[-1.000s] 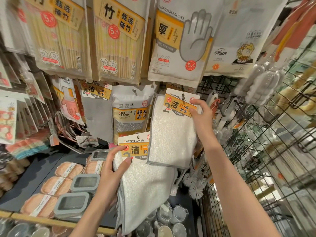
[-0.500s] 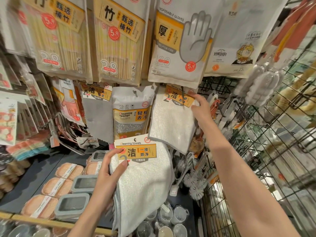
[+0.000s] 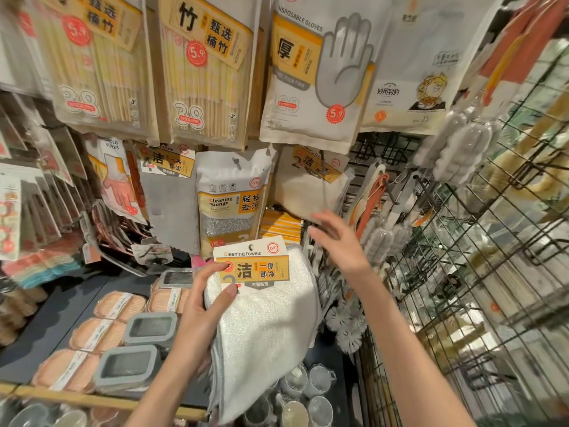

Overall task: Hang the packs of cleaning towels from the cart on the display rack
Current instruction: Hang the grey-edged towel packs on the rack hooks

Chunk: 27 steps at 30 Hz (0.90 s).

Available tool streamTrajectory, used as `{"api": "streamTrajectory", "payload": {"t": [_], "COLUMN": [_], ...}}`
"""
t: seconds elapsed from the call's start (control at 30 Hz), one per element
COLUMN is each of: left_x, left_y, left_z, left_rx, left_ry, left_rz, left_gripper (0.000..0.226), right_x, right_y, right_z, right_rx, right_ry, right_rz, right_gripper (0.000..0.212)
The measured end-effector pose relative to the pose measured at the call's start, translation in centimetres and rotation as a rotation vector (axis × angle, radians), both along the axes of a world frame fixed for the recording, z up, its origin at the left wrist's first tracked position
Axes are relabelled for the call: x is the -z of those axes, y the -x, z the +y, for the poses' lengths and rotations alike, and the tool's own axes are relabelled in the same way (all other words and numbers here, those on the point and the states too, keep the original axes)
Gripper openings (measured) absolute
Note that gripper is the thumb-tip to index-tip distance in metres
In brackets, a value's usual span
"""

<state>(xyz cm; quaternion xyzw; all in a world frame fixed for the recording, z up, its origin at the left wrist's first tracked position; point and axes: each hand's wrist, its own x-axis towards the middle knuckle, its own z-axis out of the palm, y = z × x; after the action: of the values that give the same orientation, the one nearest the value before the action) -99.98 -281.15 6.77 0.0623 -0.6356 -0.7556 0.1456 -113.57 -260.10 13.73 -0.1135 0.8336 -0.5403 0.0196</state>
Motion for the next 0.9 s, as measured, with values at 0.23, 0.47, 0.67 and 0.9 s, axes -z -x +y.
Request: {"api": "streamTrajectory", "payload": {"t": [0.23, 0.47, 0.67, 0.9], "left_x": [0.0, 0.4, 0.8, 0.5], "left_y": [-0.2, -0.4, -0.4, -0.3], "left_z": [0.8, 1.2, 1.2, 1.4], "left_rx": [0.029, 0.025, 0.026, 0.044], "left_ry": [-0.042, -0.09, -0.162, -0.17], "left_rz": [-0.01, -0.018, -0.015, -0.022], "left_gripper": [0.032, 0.04, 0.061, 0.048], "right_x": [1.6, 1.8, 2.8, 3.1], "right_y": [-4.2, -5.7, -6.9, -7.3], "right_z": [-2.0, -2.1, -2.6, -2.9], "right_rx": [-0.147, -0.105, 0.025, 0.141], "right_ry": [-0.01, 0.019, 0.066, 0.133], "right_rz": [-0.039, -0.015, 0.036, 0.112], "right_gripper": [0.041, 0.047, 0.05, 0.046]}}
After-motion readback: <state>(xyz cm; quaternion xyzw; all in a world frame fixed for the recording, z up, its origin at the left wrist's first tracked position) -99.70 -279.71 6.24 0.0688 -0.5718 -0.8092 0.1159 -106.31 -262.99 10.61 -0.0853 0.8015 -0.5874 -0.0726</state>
